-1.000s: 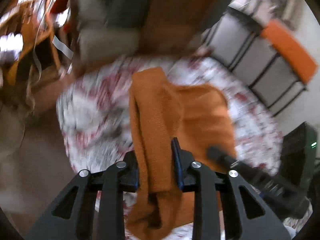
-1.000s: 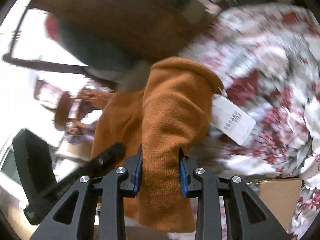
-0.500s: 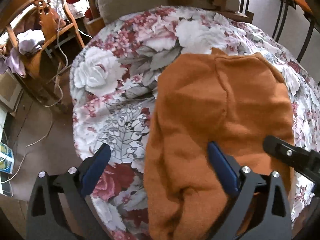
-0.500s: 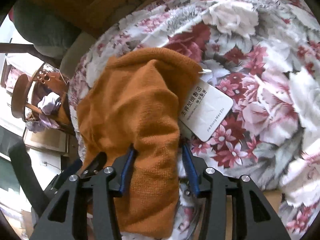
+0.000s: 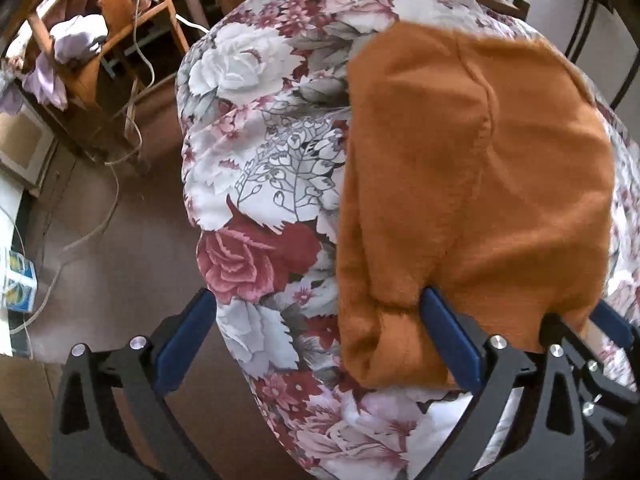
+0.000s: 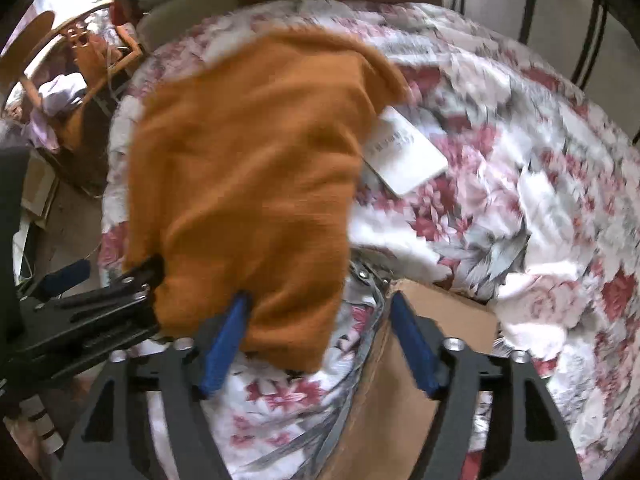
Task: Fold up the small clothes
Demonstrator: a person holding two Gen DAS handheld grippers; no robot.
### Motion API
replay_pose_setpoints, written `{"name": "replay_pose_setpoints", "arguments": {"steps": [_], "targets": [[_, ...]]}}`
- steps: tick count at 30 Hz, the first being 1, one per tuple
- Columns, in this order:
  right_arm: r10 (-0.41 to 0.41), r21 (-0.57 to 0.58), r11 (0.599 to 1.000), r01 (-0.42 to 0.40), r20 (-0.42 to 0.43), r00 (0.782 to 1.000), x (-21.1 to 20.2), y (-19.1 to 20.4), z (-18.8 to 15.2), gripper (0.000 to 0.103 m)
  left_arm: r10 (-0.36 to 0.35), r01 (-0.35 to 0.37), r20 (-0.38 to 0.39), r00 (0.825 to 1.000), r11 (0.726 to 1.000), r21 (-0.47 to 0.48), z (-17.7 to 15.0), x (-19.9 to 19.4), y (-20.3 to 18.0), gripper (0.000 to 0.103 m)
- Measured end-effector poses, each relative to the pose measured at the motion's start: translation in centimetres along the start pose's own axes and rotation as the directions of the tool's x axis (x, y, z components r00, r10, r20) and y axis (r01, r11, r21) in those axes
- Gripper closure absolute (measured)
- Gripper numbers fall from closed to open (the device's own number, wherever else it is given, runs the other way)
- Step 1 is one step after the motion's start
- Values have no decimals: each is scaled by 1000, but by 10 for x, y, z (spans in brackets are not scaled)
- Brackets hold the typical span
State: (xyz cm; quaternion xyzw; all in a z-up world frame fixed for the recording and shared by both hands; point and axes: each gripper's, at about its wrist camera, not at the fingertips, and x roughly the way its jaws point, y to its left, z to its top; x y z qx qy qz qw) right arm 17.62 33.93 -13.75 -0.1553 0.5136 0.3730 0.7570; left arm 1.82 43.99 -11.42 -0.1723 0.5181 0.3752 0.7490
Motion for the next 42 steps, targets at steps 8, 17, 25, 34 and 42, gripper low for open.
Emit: {"name": "replay_pose_setpoints", "arguments": {"steps": [8, 17, 25, 34, 42], "targets": [[22, 33, 999, -25, 92, 996, -53, 1, -3, 24, 31, -35, 77, 997, 998, 53, -11, -45, -3, 5], [22, 13, 1000, -26, 253, 967, -134, 6, -30, 9, 50, -57, 187, 981, 998, 34, -39, -124, 8, 5], [45, 42, 997, -63, 342, 939, -178, 4, -64, 5, 58, -49, 205, 977, 997, -52, -65, -176, 21, 5], [65, 32, 996, -83, 365, 929, -182, 0, -66, 5, 98, -88, 249, 964, 995, -48, -67, -196, 18, 5], [39, 30, 998, -51, 320, 947, -166, 10, -53, 5, 88, -76, 229, 969, 995, -61, -60, -186, 21, 5]]}}
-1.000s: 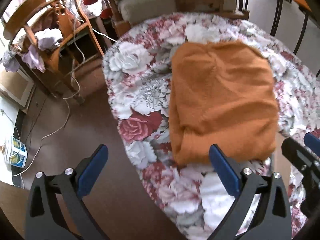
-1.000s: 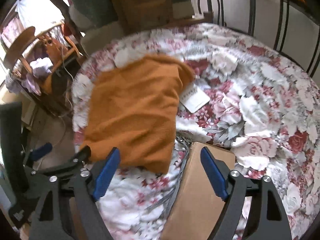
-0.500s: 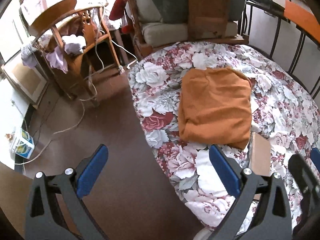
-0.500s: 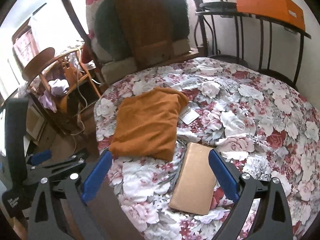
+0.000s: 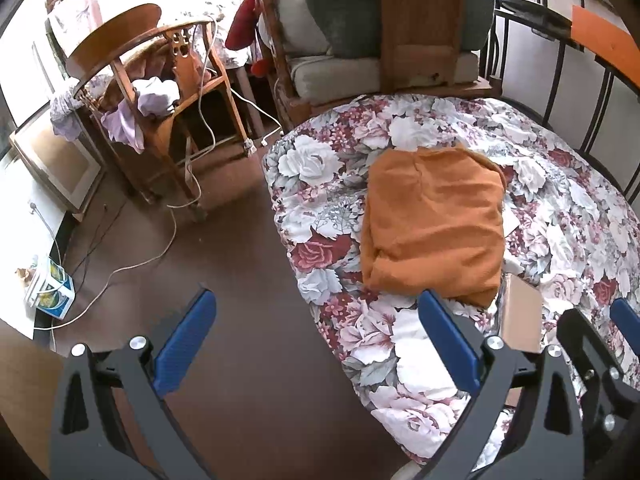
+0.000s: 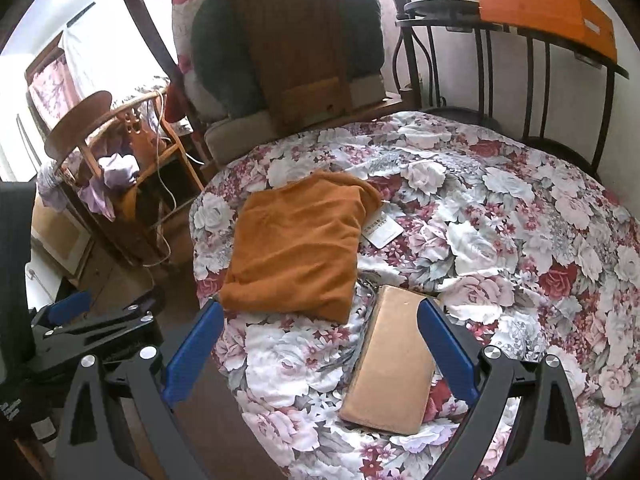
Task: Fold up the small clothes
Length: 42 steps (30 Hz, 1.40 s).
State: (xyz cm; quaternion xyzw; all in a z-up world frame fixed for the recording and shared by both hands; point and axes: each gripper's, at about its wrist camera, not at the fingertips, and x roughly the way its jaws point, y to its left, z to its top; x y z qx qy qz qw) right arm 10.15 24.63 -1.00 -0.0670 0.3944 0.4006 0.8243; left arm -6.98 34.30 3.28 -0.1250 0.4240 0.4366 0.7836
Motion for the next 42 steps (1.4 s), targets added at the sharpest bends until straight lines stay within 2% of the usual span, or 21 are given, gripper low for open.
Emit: {"name": "replay_pose_setpoints", "arguments": {"steps": [10, 17, 23, 27, 32, 36, 42], "targets": [[-28, -42, 999, 27, -7, 1000, 24, 11, 7, 5, -3, 2, -27, 1000, 1000, -27, 6, 23, 5, 5], [-20, -8, 1000, 20, -13, 1000, 30, 8, 11, 5, -11, 11, -13, 1000, 1000, -23, 9, 27, 3, 5], [15, 24, 1000, -14, -15, 1000, 27, 6, 14, 4, -29, 29, -1, 1000, 999, -23, 11, 23, 3, 5], [6, 27, 1000, -6, -12, 1000, 24, 5, 14, 4, 23, -23, 23, 999, 1000, 2, 11, 16, -5, 5], [20, 55, 998, -20, -1, 1000, 18, -2, 16, 4, -6, 6, 23, 1000, 1000, 6, 15, 10, -7, 5], [25, 67, 997, -25, -1, 1000, 17, -5, 16, 4, 13, -14, 31, 999, 1000, 14, 15, 5, -11, 5], [21, 61, 998, -21, 0, 1000, 17, -5, 16, 4, -1, 0, 22, 1000, 1000, 10, 15, 4, -11, 5]]}}
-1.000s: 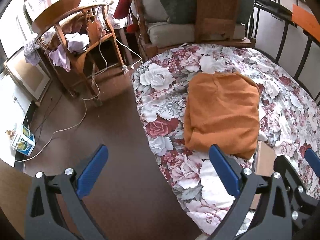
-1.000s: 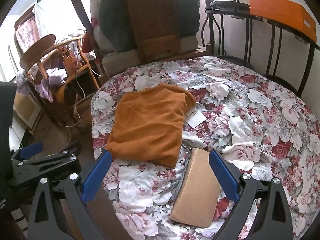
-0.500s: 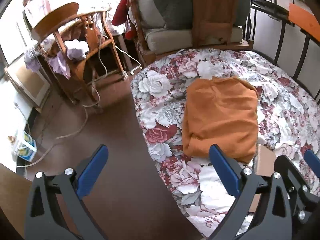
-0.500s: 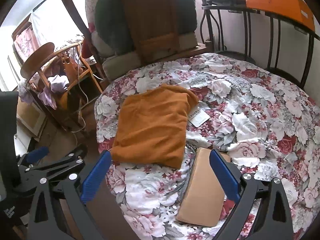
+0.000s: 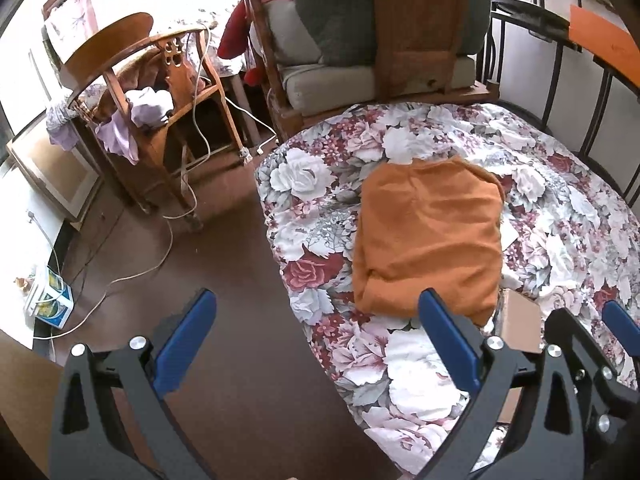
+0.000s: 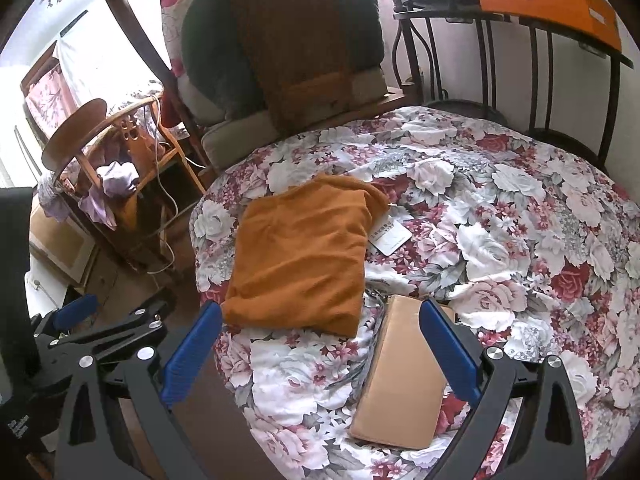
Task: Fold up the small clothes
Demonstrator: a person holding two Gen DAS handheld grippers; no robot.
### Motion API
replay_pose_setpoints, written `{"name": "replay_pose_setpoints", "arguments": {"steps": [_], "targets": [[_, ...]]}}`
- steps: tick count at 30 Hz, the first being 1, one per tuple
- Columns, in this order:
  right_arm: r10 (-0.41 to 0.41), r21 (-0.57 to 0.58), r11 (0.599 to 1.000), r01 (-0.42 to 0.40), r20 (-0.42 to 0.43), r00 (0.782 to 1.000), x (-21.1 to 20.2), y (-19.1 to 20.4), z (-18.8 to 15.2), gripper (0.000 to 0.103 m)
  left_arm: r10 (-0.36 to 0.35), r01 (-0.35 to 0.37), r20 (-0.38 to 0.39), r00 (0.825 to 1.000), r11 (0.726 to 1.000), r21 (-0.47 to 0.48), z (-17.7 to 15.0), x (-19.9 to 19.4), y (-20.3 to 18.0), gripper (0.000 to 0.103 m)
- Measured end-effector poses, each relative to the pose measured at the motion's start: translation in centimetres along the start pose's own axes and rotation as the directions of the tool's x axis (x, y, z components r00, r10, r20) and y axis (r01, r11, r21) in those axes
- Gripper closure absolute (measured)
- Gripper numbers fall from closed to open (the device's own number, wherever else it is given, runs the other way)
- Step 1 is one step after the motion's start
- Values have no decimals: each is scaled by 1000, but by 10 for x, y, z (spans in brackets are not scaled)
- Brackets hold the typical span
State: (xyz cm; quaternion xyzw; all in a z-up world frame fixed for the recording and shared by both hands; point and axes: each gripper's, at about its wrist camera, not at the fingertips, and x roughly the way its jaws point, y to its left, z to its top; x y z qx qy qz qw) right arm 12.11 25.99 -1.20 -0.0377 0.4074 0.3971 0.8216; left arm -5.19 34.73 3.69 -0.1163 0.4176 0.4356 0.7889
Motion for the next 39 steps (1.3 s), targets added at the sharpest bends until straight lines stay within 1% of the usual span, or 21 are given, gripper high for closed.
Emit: {"name": "replay_pose_setpoints", "arguments": {"steps": [5, 20, 24, 28, 32, 35, 39], "targets": [[-1, 1, 1000, 1, 0, 1000, 0, -1, 1, 4, -16, 16, -19, 1000, 1000, -9, -1, 2, 0, 5], [-7, 6, 1000, 7, -3, 1000, 1, -4, 2, 4, -27, 26, -45, 999, 1000, -10, -4, 9, -3, 5], [-9, 9, 1000, 9, -4, 1000, 2, -6, 1, 4, -23, 23, -40, 999, 1000, -5, -4, 9, -4, 5], [-7, 15, 1000, 7, -3, 1000, 2, -9, 1, 4, -10, 10, -12, 1000, 1000, 9, -4, 6, -7, 5], [-16, 9, 1000, 16, 2, 1000, 3, -7, 1, 4, -36, 36, -25, 999, 999, 0, -2, 7, -6, 5], [-24, 10, 1000, 24, 0, 1000, 5, -6, 1, 4, -1, 1, -22, 1000, 1000, -7, -2, 5, -7, 5], [-24, 10, 1000, 24, 1, 1000, 5, -4, 1, 4, -3, 3, -25, 1000, 1000, 1, -1, 5, -7, 5]]}}
